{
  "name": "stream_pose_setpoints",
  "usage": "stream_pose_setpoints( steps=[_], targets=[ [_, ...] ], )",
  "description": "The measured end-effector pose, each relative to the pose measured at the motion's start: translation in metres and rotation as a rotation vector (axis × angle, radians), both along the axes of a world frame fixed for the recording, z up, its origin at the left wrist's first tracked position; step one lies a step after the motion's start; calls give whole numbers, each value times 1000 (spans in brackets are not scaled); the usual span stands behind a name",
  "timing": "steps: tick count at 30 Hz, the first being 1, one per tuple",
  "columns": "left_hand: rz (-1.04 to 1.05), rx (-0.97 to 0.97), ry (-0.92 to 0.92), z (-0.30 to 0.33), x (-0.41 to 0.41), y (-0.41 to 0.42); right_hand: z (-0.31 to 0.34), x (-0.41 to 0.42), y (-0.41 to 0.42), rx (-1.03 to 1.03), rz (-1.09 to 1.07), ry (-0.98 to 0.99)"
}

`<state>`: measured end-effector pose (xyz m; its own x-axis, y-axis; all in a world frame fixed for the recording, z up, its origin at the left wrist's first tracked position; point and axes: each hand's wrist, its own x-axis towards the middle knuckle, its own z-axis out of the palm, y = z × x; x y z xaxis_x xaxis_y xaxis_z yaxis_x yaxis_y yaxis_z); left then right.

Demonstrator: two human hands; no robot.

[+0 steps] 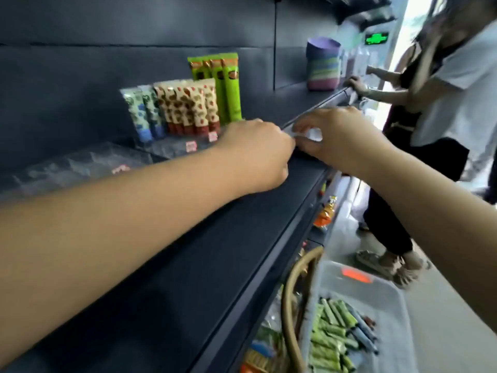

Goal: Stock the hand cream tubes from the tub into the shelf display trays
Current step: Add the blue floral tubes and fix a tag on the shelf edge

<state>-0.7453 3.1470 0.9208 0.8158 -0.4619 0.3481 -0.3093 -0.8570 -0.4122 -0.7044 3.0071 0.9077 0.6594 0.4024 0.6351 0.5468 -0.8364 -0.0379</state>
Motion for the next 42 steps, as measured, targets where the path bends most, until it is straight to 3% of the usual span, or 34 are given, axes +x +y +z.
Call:
stream_pose_setpoints(
  steps=[5, 10, 22, 29, 42],
  targets=[
    [-159, 10, 113, -46, -9, -62, -36, -23, -56, -132, -107, 171],
    [-153, -81, 317, -100, -2, -100, -84, -19, -107, -189, -169, 328],
    [266, -265, 678, -238, 43, -182, -205, 45, -230, -203, -25, 698],
    [436, -436, 771, -290, 47, -176, -261, 75, -230, -259, 66, 883],
    [225, -512, 911, -372, 100, -174, -354, 87, -210, -242, -103, 1202]
  ],
)
